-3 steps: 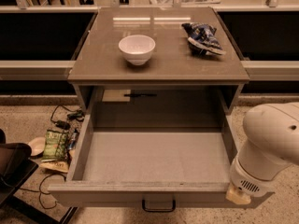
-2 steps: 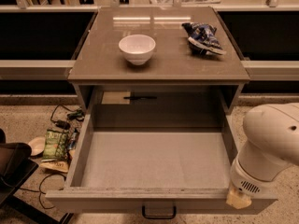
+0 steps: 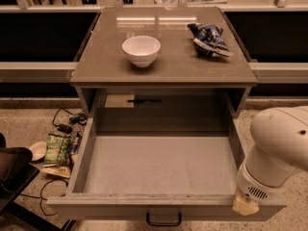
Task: Open top drawer
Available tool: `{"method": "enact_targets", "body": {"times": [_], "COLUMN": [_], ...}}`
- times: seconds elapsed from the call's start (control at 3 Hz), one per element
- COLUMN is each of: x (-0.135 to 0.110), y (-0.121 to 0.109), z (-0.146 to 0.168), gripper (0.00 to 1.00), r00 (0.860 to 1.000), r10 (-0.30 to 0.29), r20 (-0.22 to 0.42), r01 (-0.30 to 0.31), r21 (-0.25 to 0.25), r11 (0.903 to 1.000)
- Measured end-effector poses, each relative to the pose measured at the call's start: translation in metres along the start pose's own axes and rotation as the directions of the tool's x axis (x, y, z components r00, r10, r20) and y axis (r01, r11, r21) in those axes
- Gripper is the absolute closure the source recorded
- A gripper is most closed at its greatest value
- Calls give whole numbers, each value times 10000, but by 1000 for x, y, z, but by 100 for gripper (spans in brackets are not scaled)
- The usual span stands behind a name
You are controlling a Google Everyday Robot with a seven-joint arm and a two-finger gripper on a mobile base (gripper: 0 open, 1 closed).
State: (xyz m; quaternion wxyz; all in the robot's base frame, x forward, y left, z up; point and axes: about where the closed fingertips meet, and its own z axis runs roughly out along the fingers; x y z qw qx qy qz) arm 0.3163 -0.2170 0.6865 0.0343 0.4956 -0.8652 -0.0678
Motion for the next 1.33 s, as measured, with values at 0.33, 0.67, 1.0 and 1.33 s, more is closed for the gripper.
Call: {"method": "enact_targets", "body": {"times": [0.33,0.67,1.0,1.33], "x": [1,1,0,-5], "y": [1,1,-2,-10], "z": [-1,-1,-12,-65], "gripper": [11,0,0,0], "r00": [10000,10000,9998,9971], "r10": [6,6,-200,-729], "r20": [-9,-17,-57,-210], "r01": [-6,-6,201,743], "r21": [21,39,215,809], "r11": [10000,10000,9996,9939]}}
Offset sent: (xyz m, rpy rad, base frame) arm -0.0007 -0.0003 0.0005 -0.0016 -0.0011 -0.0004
